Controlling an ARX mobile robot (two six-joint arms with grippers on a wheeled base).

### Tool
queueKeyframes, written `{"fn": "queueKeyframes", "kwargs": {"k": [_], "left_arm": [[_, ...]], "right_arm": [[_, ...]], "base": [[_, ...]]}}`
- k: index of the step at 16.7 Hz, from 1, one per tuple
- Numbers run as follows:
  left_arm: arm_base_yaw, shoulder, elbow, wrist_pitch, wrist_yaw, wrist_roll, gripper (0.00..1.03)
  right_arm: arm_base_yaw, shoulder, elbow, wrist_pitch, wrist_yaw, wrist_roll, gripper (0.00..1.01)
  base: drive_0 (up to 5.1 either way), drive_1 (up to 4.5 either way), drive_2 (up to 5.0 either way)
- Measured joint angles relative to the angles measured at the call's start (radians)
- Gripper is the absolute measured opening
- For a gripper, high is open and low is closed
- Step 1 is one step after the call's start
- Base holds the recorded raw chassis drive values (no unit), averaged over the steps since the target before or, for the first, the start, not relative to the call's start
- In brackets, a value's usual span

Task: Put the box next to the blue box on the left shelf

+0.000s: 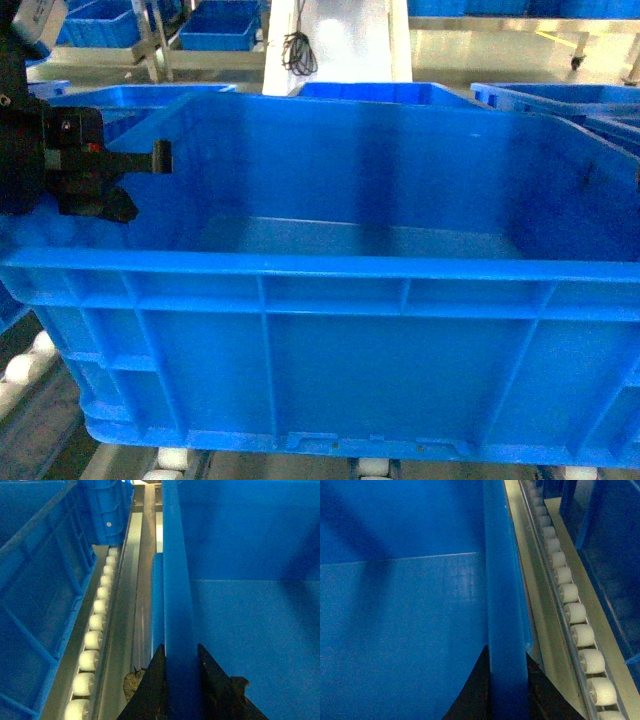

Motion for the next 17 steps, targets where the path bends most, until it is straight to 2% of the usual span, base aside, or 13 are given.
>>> {"fn": "queueKeyframes", "kwargs": {"k": [3,5,7,8,10,11,12,14,15,16,17], "left_arm": [[-0.007,0.027,-0.006,0.006,0.008,-0.001,0.10],[-0.015,0.034,-0.010,0.013,-0.009,0.000,0.10],[-0.015,0.034,-0.009,0.013,-0.023,0.003,0.10],[-0.015,0.034,-0.008,0.011,-0.032,0.003,0.14],[-0.015,0.029,-0.006,0.018,-0.019,0.027,0.35],[-0.012,0.020,-0.006,0.047,0.000,0.028,0.44],[-0.008,-0.002,-0.002,0.122,0.050,0.023,0.55],[-0.020,-0.079,0.003,0.351,0.048,0.006,0.79],[-0.020,-0.106,0.019,0.378,0.050,-0.002,0.90],[-0.018,-0.119,0.040,0.349,0.053,-0.007,1.00],[-0.018,-0.119,0.040,0.327,0.061,-0.003,0.98]], "right_arm": [[-0.007,0.013,-0.018,0.009,0.005,0.004,0.08],[-0.008,0.018,-0.018,0.007,0.005,0.003,0.08],[-0.008,0.017,-0.016,-0.001,-0.014,0.005,0.09],[0.000,0.016,-0.016,0.000,-0.001,0.011,0.20],[0.017,0.002,-0.016,-0.006,-0.002,0.011,0.41],[0.023,-0.003,-0.016,-0.005,-0.013,0.011,0.52],[0.031,-0.011,-0.016,0.023,-0.030,0.011,0.61],[0.048,-0.092,-0.014,0.232,0.029,-0.016,0.85],[0.048,-0.148,0.008,0.327,0.055,-0.017,0.98],[0.051,-0.183,0.040,0.391,0.076,-0.022,0.98],[0.068,-0.192,0.048,0.418,0.131,-0.055,0.98]], "base": [[0.0,0.00,0.0],[0.0,0.00,0.0],[0.0,0.00,0.0],[0.0,0.00,0.0],[0.0,0.00,0.0],[0.0,0.00,0.0],[0.0,0.00,0.0],[0.0,0.00,0.0],[0.0,0.00,0.0],[0.0,0.00,0.0],[0.0,0.00,0.0]]}}
